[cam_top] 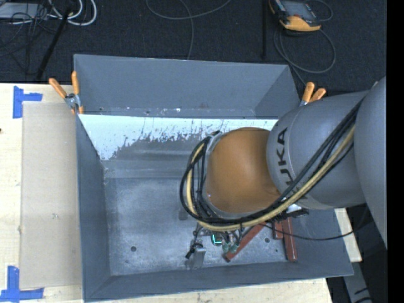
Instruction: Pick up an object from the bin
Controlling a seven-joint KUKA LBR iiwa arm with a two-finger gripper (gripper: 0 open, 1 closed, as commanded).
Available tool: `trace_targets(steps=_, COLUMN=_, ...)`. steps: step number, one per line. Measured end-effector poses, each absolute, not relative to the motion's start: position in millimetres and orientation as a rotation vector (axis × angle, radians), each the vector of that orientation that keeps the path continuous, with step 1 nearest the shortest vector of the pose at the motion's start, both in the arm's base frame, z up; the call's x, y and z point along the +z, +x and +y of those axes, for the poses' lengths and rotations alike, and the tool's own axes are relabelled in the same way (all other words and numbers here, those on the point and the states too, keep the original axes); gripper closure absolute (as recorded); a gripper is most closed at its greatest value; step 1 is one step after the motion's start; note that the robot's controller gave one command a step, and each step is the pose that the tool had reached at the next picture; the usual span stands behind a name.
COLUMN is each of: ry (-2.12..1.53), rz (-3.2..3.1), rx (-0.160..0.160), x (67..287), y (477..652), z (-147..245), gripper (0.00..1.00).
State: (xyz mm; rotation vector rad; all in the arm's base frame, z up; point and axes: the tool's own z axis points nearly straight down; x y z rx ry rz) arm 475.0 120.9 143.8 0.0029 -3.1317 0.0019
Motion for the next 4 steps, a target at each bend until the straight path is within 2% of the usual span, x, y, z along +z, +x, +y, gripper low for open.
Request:
trace_targets(steps=1, ry=0.307, rz=-3.128, rx=0.004, x=111.6, y=545.7, z=29.1, gripper=0.00)
trace_targets(steps=2, ry=0.382, rz=-3.118, rx=0.002, x=66.9, y=572.7, z=-9.7, gripper=0.00)
trace_targets(steps=3, ry=0.378, rz=-3.120, rx=-0.002, x=69.9, y=573.0, z=-7.5, gripper=1.00)
trace_targets(steps=4, ry=0.475, rz=-3.116, rx=0.003, x=243.0, y=604.1, z=-29.1, gripper=1.00)
